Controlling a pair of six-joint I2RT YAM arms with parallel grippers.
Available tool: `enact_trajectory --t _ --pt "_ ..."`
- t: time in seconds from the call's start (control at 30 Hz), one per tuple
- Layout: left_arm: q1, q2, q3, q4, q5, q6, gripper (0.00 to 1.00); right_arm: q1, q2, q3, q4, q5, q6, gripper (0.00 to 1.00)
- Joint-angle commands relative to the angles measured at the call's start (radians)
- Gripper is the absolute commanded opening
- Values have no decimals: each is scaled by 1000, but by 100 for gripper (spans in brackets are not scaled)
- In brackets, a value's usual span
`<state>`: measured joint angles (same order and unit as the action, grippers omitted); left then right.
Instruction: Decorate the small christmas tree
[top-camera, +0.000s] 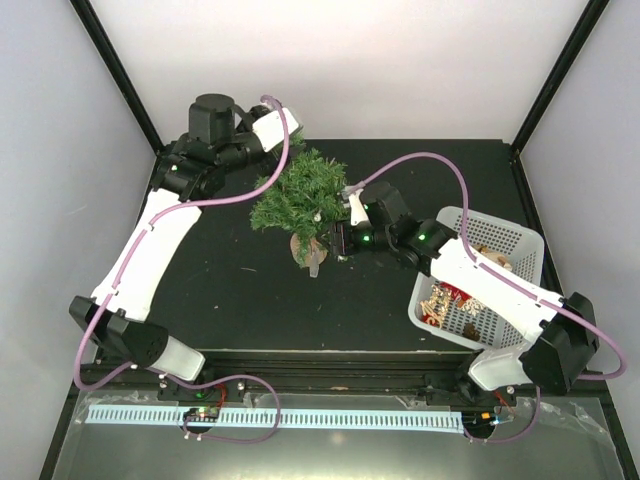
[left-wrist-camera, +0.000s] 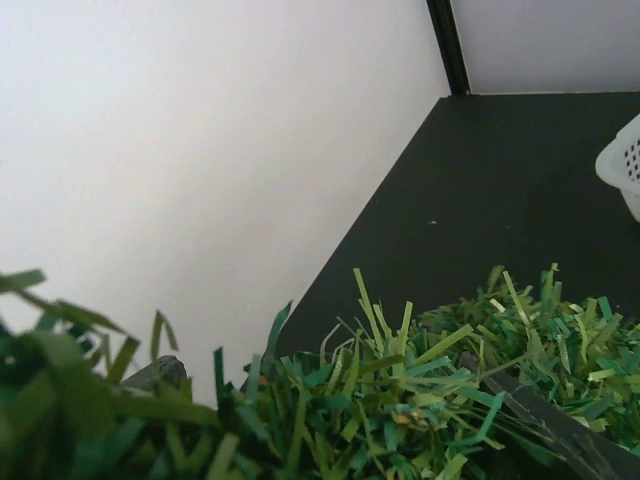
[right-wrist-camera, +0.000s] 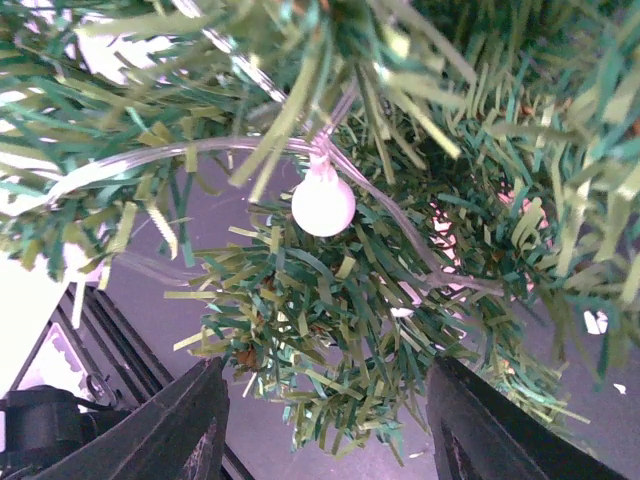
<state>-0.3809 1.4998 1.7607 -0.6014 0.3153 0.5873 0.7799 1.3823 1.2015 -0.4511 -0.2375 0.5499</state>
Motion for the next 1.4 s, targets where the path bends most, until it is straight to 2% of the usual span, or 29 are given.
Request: enact_trajectory --t 0.0,0.17,0.4,0.63,0.9,1.0,1.17,1.37 --pt "7 -39 -36 34 36 -25 74 13 -25 -25 -6 31 -28 56" --pt "7 -70 -47 52 50 -46 83 17 -45 -40 -5 37 -30 56" --pt "7 -74 13 38 32 -71 99 18 -69 -45 -1 33 -38 56" --pt "12 -108 28 20 -12 -98 99 33 -96 -33 -40 75 -68 57" --pt "44 -211 -55 12 -39 -139 99 33 -193 -105 -139 314 -33 59" --pt "54 -279 -112 15 -27 -152 99 32 -195 -147 -178 359 -23 58" --pt "60 -343 -177 13 -4 -162 99 32 -223 -290 -103 347 7 58" --pt "66 -368 -226 18 22 -175 99 33 -154 -381 7 346 8 57"
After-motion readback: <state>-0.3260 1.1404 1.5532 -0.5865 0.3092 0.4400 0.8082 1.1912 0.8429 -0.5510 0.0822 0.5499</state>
